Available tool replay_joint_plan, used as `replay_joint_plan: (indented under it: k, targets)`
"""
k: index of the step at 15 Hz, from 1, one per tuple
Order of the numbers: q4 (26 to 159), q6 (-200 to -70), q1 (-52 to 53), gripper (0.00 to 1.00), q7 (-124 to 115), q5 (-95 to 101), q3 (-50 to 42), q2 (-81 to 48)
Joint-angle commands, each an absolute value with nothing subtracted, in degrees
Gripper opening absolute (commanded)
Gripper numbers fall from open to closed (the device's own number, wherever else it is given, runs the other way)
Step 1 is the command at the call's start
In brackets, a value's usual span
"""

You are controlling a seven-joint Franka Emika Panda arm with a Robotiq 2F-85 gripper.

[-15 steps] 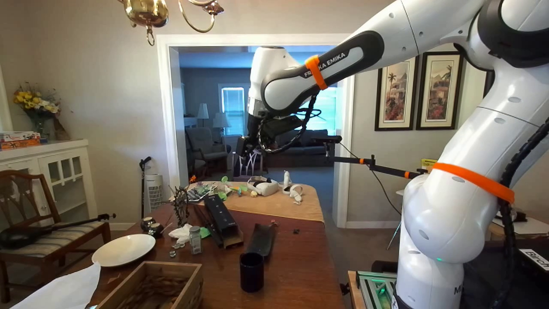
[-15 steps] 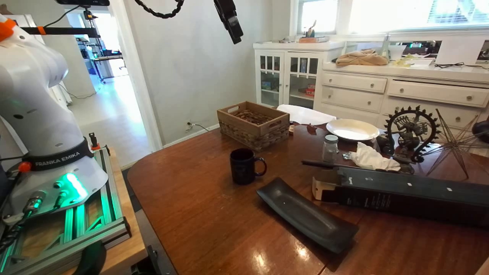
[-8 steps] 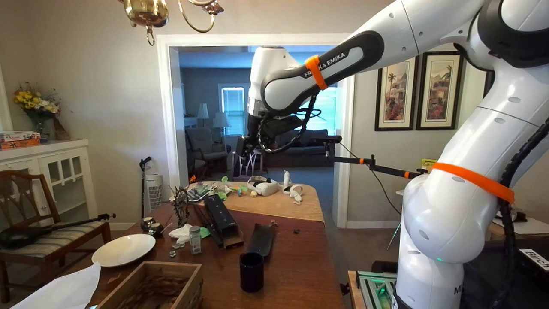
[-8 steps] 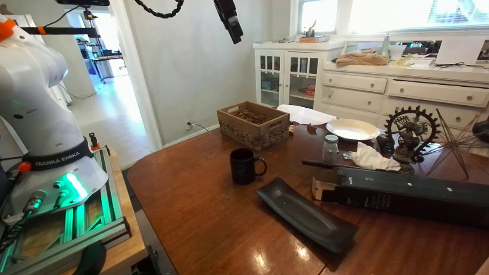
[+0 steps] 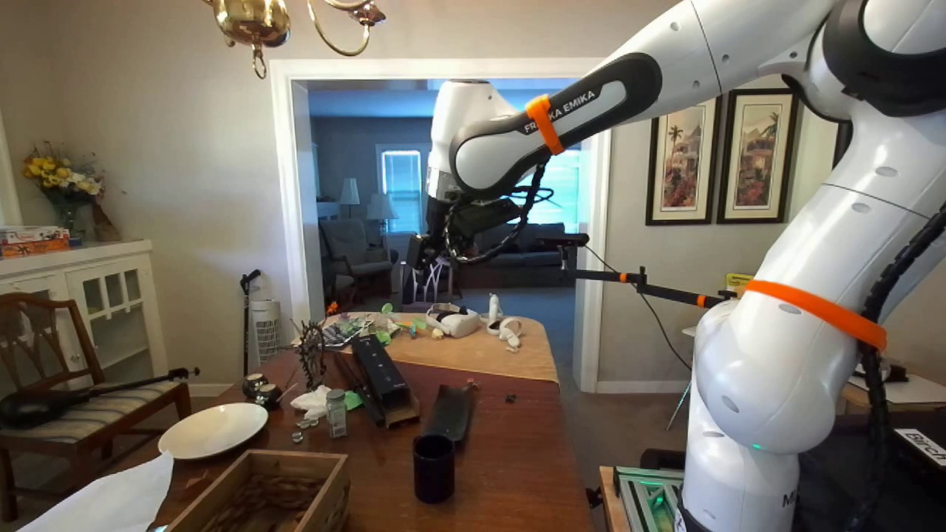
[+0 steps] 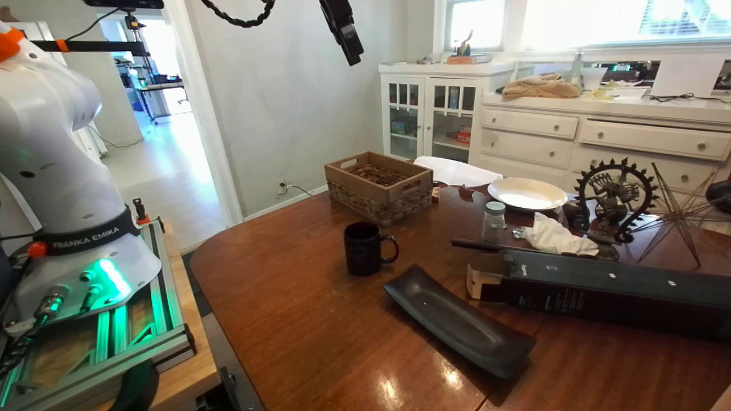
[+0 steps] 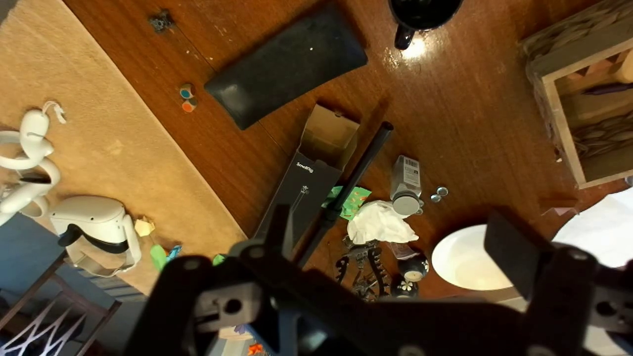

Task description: Place the toy car on the black tray.

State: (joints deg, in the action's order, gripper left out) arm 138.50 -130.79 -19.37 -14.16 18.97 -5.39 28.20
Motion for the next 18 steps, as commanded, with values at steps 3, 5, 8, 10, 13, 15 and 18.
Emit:
replay_joint_plan:
  k: [3, 5, 8, 10, 13, 15, 18]
  targets:
    - [138.3, -130.5, -19.1, 1.00, -14.2, 19.1, -5.7, 28.2]
    - [138.3, -130.5, -19.1, 1.00, -14.2, 19.1, -5.7, 28.2]
    - [135.4, -127.6, -21.0, 1.00, -21.3, 19.1, -4.5, 23.1]
    - [135.8, -128.2, -21.8, 1.00, -25.3, 18.2, -5.8, 21.0]
    - [136.4, -130.4, -22.8, 1.00, -29.7, 17.5, -7.6, 19.3]
    - [136.9, -131.4, -23.1, 1.00, -29.4, 16.8, -9.7, 18.0]
    - [138.5, -133.0, -24.1, 1.00, -30.3, 14.2, -13.0, 16.7]
